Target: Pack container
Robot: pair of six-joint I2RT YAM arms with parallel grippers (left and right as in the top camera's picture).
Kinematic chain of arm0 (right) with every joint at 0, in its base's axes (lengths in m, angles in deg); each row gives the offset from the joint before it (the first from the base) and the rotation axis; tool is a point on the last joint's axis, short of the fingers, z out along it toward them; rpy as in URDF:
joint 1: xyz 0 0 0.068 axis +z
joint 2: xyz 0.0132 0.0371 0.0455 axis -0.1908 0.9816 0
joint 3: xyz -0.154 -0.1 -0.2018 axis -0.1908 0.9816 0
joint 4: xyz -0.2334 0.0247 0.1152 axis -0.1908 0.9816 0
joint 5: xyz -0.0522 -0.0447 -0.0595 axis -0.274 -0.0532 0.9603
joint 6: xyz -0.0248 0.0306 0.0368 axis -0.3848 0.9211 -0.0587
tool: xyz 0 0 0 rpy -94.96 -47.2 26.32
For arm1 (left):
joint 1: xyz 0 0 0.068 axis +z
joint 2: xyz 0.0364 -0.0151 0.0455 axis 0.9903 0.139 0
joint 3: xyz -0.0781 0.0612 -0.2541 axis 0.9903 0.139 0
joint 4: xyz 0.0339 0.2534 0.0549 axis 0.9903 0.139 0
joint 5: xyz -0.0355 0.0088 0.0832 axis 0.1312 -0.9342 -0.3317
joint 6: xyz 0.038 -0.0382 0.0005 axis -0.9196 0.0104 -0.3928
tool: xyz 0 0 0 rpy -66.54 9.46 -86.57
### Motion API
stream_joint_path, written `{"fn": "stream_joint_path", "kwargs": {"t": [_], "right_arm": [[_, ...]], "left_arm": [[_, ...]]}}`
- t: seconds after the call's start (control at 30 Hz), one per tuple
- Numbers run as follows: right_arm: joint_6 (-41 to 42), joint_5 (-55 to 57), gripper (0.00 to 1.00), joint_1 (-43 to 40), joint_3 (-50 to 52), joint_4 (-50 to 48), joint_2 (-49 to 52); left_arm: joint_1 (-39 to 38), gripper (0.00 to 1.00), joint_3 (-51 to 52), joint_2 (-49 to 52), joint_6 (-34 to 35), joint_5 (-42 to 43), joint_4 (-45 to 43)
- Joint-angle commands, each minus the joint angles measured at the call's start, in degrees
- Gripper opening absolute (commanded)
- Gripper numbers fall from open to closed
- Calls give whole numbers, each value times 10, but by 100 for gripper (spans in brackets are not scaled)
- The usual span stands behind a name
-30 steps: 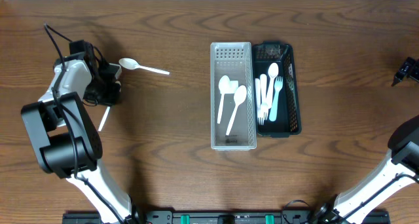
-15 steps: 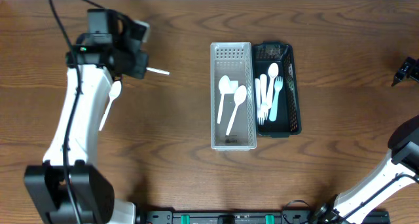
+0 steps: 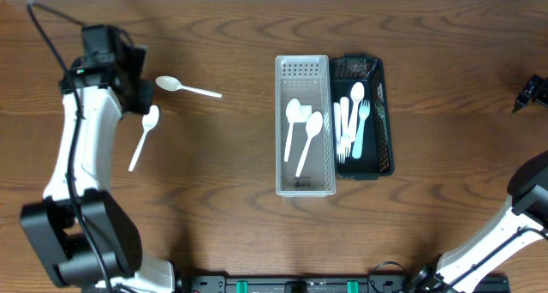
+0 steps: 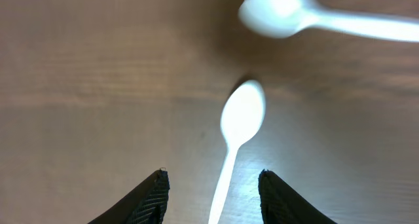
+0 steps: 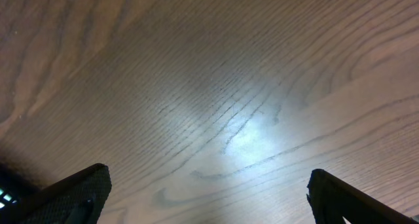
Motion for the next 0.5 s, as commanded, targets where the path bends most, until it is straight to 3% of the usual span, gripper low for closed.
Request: {"fn": "stream_joint_path", "kwargs": {"t": [0.0, 0.47], "right_arm": [[7, 0, 99, -2, 2, 0, 0], [7, 0, 99, -2, 2, 0, 0]], "left_arm": [[22, 47, 19, 39, 5, 34, 9], [26, 47, 19, 158, -2, 49, 23]]}}
